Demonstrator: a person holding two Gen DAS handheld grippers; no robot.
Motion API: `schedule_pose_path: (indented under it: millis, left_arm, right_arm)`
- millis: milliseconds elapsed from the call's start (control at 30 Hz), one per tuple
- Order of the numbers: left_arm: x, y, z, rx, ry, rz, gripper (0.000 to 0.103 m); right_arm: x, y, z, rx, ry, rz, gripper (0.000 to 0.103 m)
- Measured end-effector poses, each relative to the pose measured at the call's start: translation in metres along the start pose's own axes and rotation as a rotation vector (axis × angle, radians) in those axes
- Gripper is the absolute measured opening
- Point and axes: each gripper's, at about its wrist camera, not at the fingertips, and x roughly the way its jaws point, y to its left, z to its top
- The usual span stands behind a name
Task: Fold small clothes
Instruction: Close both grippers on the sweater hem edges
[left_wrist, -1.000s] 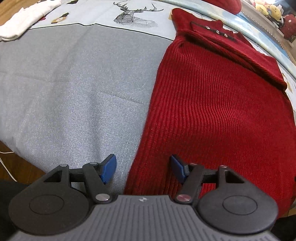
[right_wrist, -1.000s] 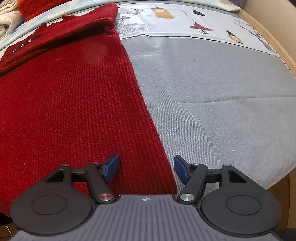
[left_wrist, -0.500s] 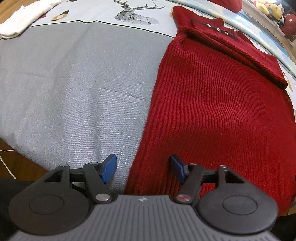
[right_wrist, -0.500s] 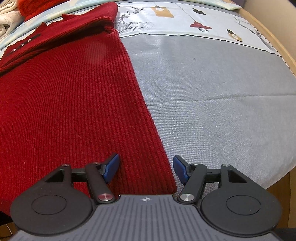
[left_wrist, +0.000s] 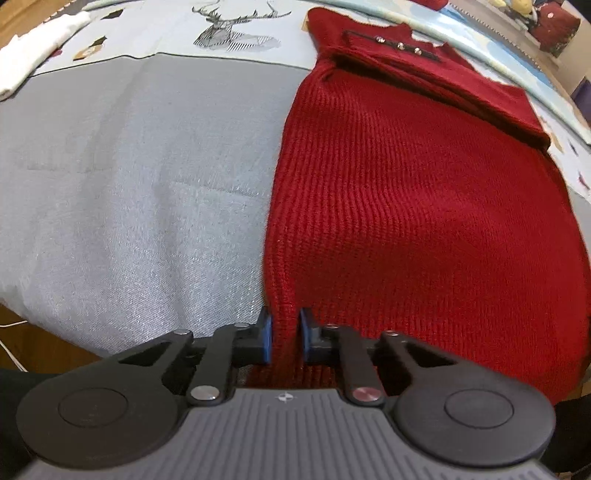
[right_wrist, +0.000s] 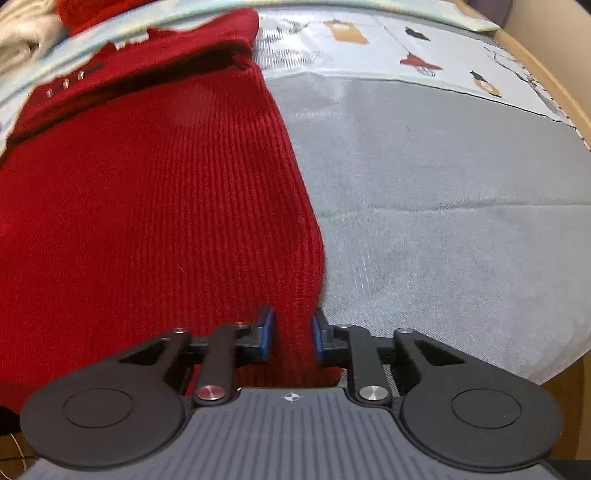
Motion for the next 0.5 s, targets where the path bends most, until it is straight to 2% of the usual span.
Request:
schedule_pose_path:
  millis: [100,167,200,233,333,433,500]
  left_arm:
    - [-0.002,0.005,-0.001,-0.026,0.006,-0.019,0.017]
    - [0.002,0.005,0.000,-0.027,0.028,-0.009,0.019]
    - [0.004,0.005,0.000,-0.025,0.031,-0.002,0.022]
    - [0.005,0.006,0.000,-0.026,0.035,0.003,0.024]
    - [0.005,0.010,0.000,-0.049,0.043,0.003,0.029]
    - [0.007,0.011,0.000,-0.058,0.051,-0.002,0.029]
    - [0.008,0.008,0.000,-0.036,0.052,0.000,0.028]
  right_arm:
    - [-0.007,-0.006,0.001,0.040,-0.026,0.021,0.011]
    - [-0.001,-0.008,0.000,0.046,0.010,-0.011,0.016]
    - [0.003,-0.006,-0.001,0.039,0.026,-0.030,0.020]
    - [0.005,-0.005,-0.001,0.025,0.037,-0.053,0.031]
    - [0.008,-0.004,-0.002,0.016,0.053,-0.080,0.046]
    - [0.010,-0.008,-0.001,0.040,0.062,-0.087,0.053]
    - [0.013,-0.009,-0.001,0.040,0.071,-0.084,0.053]
